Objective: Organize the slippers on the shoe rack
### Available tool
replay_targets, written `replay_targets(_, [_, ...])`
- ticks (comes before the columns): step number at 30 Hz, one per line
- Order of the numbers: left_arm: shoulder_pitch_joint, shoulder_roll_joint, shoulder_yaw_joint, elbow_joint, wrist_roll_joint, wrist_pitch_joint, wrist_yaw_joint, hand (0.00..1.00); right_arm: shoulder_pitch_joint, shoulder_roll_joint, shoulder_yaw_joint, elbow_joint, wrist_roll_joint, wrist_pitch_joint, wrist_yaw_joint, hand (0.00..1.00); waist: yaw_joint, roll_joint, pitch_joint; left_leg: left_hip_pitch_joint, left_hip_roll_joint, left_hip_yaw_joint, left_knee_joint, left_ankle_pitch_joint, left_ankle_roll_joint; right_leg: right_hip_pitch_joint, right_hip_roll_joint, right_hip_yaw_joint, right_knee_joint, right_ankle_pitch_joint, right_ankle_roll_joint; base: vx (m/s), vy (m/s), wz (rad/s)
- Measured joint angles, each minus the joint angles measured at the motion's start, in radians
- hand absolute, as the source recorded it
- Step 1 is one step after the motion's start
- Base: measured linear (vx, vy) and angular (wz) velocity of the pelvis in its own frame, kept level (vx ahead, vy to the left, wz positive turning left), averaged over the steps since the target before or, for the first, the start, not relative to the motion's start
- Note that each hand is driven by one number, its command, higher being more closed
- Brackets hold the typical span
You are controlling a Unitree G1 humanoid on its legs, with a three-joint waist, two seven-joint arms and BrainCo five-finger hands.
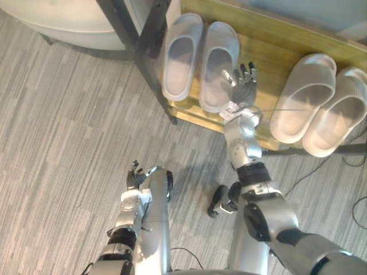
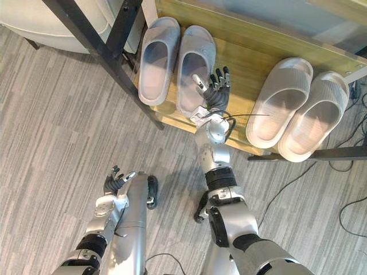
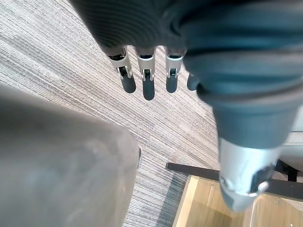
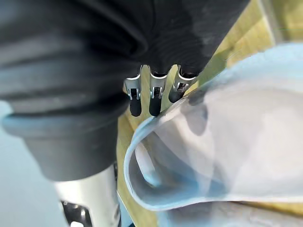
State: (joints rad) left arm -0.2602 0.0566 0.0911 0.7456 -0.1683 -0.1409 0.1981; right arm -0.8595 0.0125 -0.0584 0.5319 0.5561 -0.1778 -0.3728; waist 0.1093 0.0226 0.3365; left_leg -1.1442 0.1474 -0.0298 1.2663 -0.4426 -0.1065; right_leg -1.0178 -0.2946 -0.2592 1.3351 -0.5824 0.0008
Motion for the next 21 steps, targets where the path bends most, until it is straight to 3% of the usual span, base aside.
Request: replay_targets(21, [-0.002,-0.016,0.008,-0.003,-0.002,0.000,0.015,0.00,-0.035,-0.015,0.001,0.035,0.032,0.013,0.008,0.00,0.000,0.000,0.004,0.027,0.001,-0.007,-0.039,0.031,-0.014,0.025,0.002,-0.014,-0.020,0.009,-0.016,0.00,-0.015,0.01])
